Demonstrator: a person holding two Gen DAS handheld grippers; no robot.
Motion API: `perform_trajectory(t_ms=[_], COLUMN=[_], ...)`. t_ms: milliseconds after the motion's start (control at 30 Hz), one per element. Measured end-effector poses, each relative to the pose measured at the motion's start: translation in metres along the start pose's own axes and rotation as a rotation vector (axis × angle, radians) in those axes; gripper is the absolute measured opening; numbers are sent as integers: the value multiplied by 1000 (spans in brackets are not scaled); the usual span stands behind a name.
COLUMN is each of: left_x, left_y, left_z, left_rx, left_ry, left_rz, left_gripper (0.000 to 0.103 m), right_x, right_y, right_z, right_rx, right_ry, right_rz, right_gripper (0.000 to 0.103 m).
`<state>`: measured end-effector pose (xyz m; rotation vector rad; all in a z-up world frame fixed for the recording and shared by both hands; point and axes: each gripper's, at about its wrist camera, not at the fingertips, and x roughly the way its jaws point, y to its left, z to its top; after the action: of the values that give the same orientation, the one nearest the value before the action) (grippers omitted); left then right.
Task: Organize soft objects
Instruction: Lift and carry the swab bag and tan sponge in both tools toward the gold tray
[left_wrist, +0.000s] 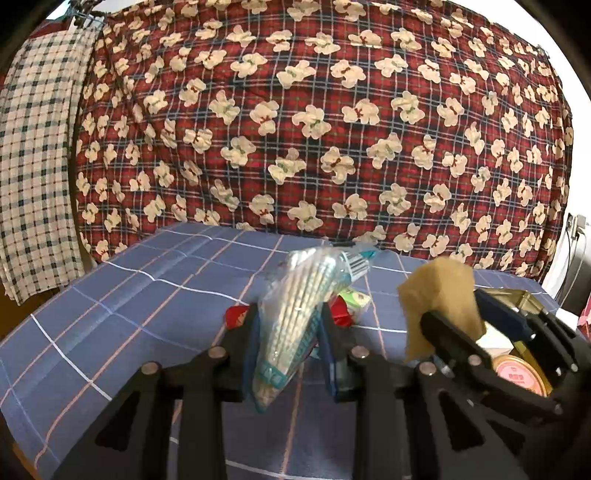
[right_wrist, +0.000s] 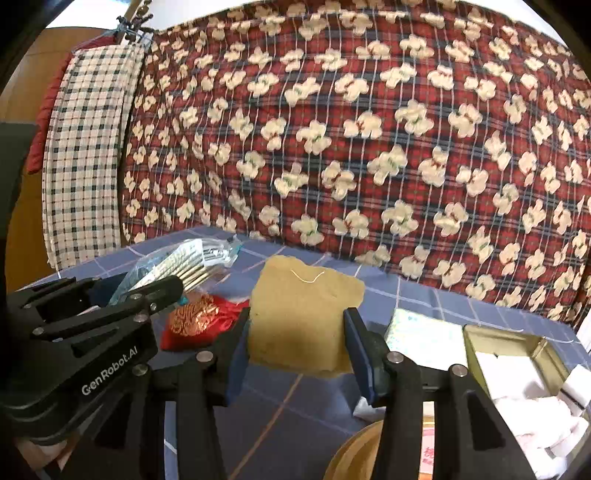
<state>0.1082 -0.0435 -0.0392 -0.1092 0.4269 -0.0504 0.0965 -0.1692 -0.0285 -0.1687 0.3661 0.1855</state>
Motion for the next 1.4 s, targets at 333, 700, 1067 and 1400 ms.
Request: perform_trajectory(t_ms=[333,700,1067,1400], left_x=[-10,-14,-18,-20], left_y=[-7,-13,-31,-48], left_z=[-1,-1,-3,-6], left_rx=[23,26,45,50], left_ry=[-47,-55,-55,-57], left_rz=[10,9,-6,-26], left_gripper=[27,27,27,27], right_x=[-16,-23,-33,-45], right_y=[-2,-21,-40,-58], right_z=[-1,-3,-7,-12], right_rx=[-5,64,111,147], right_ry=[-94,-124,-138,-161], right_rz=[2,-28,-68,-101], right_gripper=[51,51,51,51])
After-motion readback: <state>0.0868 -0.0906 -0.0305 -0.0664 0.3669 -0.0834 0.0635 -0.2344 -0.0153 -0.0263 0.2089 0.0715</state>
